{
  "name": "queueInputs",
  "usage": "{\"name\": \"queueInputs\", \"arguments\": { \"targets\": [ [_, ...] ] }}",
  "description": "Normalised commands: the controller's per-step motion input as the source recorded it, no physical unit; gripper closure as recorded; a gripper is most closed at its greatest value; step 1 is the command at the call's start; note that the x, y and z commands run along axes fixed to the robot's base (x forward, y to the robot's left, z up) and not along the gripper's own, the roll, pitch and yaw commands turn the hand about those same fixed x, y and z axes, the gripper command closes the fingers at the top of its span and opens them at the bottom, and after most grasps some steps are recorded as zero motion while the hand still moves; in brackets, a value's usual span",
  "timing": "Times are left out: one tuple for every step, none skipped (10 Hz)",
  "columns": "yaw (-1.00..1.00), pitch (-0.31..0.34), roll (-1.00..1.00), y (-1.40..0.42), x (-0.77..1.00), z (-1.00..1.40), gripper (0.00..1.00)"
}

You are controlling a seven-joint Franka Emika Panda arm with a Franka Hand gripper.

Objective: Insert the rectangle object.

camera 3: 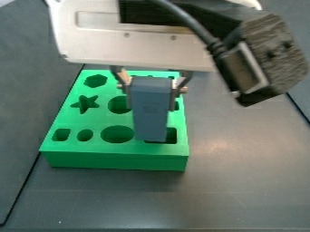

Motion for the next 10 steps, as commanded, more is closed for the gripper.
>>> {"name": "queueInputs", "arguments": {
  "targets": [
    [0.00, 0.030, 0.00, 0.00, 0.41, -0.30, 1.00],
    [0.00, 0.000, -0.03, 0.00, 0.43, -0.32, 1.00],
    [0.00, 0.000, 0.00, 0.00, 0.32, -0.37, 1.00],
    [0.00, -0.070, 0.00, -0.10, 0.05, -0.45, 1.00],
    [0.00, -0.071, -0.01, -0.10, -0.03, -0.35, 1.00],
    [0.00, -0.053, -0.04, -0.04, -0.21, -0.24, 1.00],
    [0.00, -0.034, 0.00, 0.00, -0.33, -0.20, 1.00],
    [0.00, -0.049, -0.02, -0.01, -0.19, -0.22, 1.00],
    [0.02, -0.029, 0.00, 0.00, 0.00, -0.34, 1.00],
    [0.14, -0.004, 0.00, 0.05, 0.06, -0.40, 1.00]
  ]
}}
